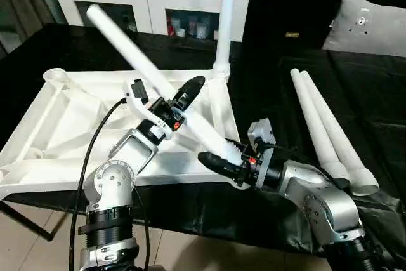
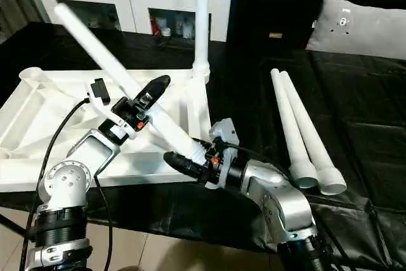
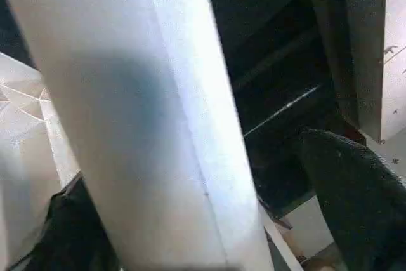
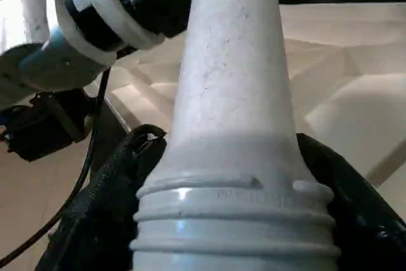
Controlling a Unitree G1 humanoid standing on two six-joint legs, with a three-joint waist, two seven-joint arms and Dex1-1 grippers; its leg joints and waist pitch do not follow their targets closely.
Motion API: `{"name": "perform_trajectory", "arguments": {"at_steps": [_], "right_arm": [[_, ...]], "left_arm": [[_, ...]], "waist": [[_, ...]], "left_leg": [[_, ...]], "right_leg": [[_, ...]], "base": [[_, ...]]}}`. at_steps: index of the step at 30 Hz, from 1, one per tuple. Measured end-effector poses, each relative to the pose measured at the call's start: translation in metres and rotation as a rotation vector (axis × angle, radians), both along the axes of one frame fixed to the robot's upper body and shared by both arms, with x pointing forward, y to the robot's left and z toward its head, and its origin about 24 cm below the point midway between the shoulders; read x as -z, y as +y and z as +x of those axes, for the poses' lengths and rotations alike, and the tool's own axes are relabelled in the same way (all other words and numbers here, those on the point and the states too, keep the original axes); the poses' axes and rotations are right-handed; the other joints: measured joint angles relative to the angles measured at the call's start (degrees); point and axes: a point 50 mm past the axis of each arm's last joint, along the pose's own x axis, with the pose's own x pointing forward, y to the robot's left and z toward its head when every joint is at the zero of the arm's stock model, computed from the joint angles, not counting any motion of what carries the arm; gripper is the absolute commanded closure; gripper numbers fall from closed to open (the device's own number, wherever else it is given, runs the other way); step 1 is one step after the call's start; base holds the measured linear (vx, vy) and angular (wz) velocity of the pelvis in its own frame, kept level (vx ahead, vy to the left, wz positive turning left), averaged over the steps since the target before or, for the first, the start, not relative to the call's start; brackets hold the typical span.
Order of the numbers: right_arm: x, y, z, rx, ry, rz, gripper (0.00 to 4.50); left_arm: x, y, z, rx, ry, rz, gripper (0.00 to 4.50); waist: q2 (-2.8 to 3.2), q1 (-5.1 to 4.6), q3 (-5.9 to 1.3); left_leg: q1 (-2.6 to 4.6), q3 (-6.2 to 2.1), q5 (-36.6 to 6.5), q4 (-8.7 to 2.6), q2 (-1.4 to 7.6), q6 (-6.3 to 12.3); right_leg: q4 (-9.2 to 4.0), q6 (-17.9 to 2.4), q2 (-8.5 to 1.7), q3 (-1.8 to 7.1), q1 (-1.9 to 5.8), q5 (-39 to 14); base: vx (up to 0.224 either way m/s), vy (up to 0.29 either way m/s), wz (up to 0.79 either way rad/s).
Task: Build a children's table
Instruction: Insert table leg to table base
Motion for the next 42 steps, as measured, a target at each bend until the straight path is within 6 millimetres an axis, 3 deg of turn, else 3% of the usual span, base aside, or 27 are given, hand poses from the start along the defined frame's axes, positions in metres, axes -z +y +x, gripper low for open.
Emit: {"name": "perform_trajectory", "arguments": {"at_steps": [10, 11, 18, 21, 23, 28, 29, 32, 34, 42], "right_arm": [[-0.001, 0.0, 0.0, 0.018, -0.021, -0.027, 1.73], [-0.001, -0.001, 0.0, 0.021, -0.024, -0.03, 1.73], [-0.002, -0.001, -0.001, 0.028, -0.026, -0.031, 1.73], [0.0, -0.001, -0.002, 0.027, -0.021, -0.032, 1.73], [0.001, -0.002, -0.003, 0.029, -0.021, -0.04, 1.73], [0.006, 0.0, -0.003, 0.039, -0.008, -0.064, 1.73], [0.007, 0.0, -0.003, 0.041, 0.002, -0.066, 1.17], [0.011, -0.007, 0.0, 0.083, 0.022, -0.073, 1.03], [0.01, -0.013, 0.001, 0.098, 0.013, -0.075, 0.69], [0.001, -0.047, -0.002, 0.157, 0.0, -0.018, 0.13]], "left_arm": [[0.0, -0.002, 0.0, 0.008, 0.001, -0.008, 1.21], [0.0, -0.002, 0.0, 0.01, 0.0, -0.006, 1.47], [0.001, -0.002, 0.001, 0.004, 0.004, 0.001, 1.98], [0.002, -0.001, 0.0, 0.001, 0.011, 0.0, 2.02], [0.004, -0.001, 0.0, -0.005, 0.024, 0.004, 2.36], [0.003, -0.004, -0.001, 0.0, 0.02, 0.028, 2.5], [0.002, -0.006, -0.001, -0.001, 0.009, 0.06, 2.52], [-0.004, -0.005, 0.004, -0.013, -0.037, 0.197, 2.53], [-0.009, 0.0, 0.008, -0.039, -0.059, 0.251, 2.62], [-0.024, 0.005, 0.014, -0.059, -0.113, 0.314, 2.65]], "waist": [[0.11, 0.0, 0.0], [0.14, 0.0, 0.0], [0.2, 0.0, -0.01], [0.21, 0.01, -0.01], [0.2, 0.01, -0.01], [0.2, 0.02, -0.01], [0.19, 0.04, -0.01], [0.18, 0.1, 0.0], [0.18, 0.09, 0.0], [0.15, 0.24, 0.01]], "left_leg": [[0.0, -0.05, 0.0, 0.0, 0.01, -0.04], [0.0, -0.06, 0.0, 0.0, 0.01, -0.04], [0.0, -0.09, 0.0, 0.0, 0.01, -0.09], [0.0, -0.09, 0.0, 0.01, 0.01, -0.09], [0.0, -0.09, 0.0, 0.0, 0.01, -0.09], [0.0, -0.09, 0.1, 0.0, 0.01, -0.1], [0.0, -0.09, 0.1, 0.0, 0.01, -0.1], [0.0, -0.11, 0.1, 0.01, 0.01, -0.13], [-0.01, -0.11, 0.1, 0.01, 0.01, -0.13], [-0.01, -0.1, 0.2, 0.05, 0.0, -0.02]], "right_leg": [[0.0, 0.0, 0.03, 0.0, 0.01, 0.0], [0.0, 0.0, 0.03, -0.01, 0.02, 0.0], [0.0, 0.0, 0.04, -0.01, 0.04, 0.1], [0.0, 0.0, 0.04, -0.01, 0.04, 0.1], [0.0, 0.0, 0.04, -0.01, 0.04, 0.1], [0.0, 0.0, 0.05, -0.01, 0.06, 0.1], [0.0, 0.0, 0.05, -0.01, 0.06, 0.1], [0.0, 0.1, 0.05, 0.0, 0.04, 0.1], [0.0, 0.1, 0.05, 0.0, 0.06, 0.1], [0.0, 0.1, 0.05, 0.0, 0.01, 0.2]], "base": [[0.0, 0.0, 0.0], [0.0, 0.0, 0.0], [0.0, 0.0, 0.0], [0.0, 0.0, 0.0], [0.0, 0.0, 0.0], [0.0, 0.0, 0.0], [0.0, 0.0, 0.0], [0.0, 0.0, 0.0], [0.0, 0.0, 0.0], [0.0, 0.0, 0.0]]}}
